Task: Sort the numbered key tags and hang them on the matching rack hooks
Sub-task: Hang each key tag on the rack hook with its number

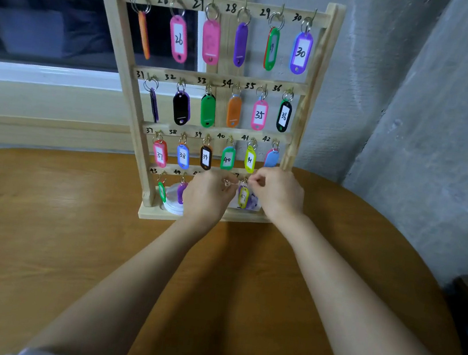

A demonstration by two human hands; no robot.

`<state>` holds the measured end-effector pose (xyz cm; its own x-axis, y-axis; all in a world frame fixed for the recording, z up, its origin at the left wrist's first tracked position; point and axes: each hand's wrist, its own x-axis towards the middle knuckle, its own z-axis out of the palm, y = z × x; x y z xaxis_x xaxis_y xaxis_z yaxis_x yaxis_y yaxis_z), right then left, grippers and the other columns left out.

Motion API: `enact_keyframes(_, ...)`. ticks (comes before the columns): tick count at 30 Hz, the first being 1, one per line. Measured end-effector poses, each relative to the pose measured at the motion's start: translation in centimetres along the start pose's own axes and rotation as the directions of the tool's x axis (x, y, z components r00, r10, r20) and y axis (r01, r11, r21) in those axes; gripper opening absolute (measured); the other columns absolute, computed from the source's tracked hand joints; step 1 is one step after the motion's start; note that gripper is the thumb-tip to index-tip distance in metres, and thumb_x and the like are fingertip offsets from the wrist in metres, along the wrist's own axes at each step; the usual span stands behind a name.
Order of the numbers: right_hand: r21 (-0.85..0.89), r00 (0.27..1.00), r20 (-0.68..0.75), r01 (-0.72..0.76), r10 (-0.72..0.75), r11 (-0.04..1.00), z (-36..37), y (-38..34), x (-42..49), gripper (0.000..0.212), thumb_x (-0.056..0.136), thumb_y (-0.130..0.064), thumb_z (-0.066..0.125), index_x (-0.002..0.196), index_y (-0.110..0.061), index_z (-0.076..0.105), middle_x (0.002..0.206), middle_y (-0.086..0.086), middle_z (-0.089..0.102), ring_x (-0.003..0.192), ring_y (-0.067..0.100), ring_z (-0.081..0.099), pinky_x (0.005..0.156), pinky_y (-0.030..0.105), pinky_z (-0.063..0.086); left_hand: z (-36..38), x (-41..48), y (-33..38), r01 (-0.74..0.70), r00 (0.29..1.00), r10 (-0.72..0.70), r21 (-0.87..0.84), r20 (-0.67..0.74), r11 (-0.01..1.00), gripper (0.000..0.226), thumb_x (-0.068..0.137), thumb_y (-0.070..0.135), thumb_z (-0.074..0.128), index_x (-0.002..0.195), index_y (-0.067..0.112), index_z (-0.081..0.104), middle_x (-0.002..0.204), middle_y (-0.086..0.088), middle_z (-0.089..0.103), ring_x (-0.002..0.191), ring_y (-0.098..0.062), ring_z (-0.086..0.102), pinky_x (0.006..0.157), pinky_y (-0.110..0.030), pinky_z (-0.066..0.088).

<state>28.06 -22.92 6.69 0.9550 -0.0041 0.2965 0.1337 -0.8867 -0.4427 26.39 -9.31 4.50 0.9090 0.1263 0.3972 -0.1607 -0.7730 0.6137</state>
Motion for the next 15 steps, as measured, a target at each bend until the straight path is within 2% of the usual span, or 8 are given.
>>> enact_keyframes(3,0.016,0.998,0.016,0.066,-0.066,0.998,-0.5,0.3,-0.8,0.015,0.089,-0.030,0.063,0.102,-0.031,0.069,0.104,-0.011,0.067,0.096,0.015,0.060,0.067,0.024,0.041,-0.4,-1.3,0.1,-0.023,1.000,0.023,-0.011,-0.001,1.000,0.021,0.085,0.023,0.064,0.106,0.023,0.069,0.067,0.008,0.056,0.066,-0.014,0.052,0.050,-0.026,0.030)
enact_keyframes(6,0.067,0.990,-0.016,0.137,-0.137,0.988,-1.6,1.1,-2.4,0.016,0.088,-0.027,0.064,0.103,-0.028,0.068,0.109,-0.012,0.062,0.095,0.013,0.056,0.066,0.024,0.036,-0.6,-3.0,0.5,-0.045,0.998,0.046,-0.017,0.036,0.999,0.021,0.085,0.025,0.064,0.106,0.025,0.068,0.073,0.009,0.059,0.071,-0.016,0.056,0.052,-0.026,0.034)
enact_keyframes(11,0.104,0.985,0.015,0.168,-0.171,0.980,-3.6,4.6,-6.8,0.010,0.085,-0.024,0.066,0.092,-0.029,0.070,0.093,-0.015,0.060,0.064,-0.002,0.044,0.053,0.017,0.028,0.5,-6.2,1.6,-0.039,0.976,0.043,-0.026,0.213,0.999,0.019,0.085,0.029,0.065,0.104,0.028,0.068,0.079,0.012,0.061,0.084,-0.015,0.062,0.069,-0.029,0.046)
enact_keyframes(15,0.096,0.993,0.046,0.102,-0.107,0.990,-5.3,8.7,-10.9,0.010,0.083,-0.026,0.070,0.090,-0.032,0.071,0.074,-0.025,0.051,0.059,-0.001,0.044,0.056,0.027,0.038,2.2,-8.6,3.1,-0.082,0.926,0.087,-0.028,0.367,0.996,0.018,0.087,0.031,0.064,0.104,0.029,0.069,0.094,0.009,0.069,0.087,-0.011,0.063,0.076,-0.028,0.052)
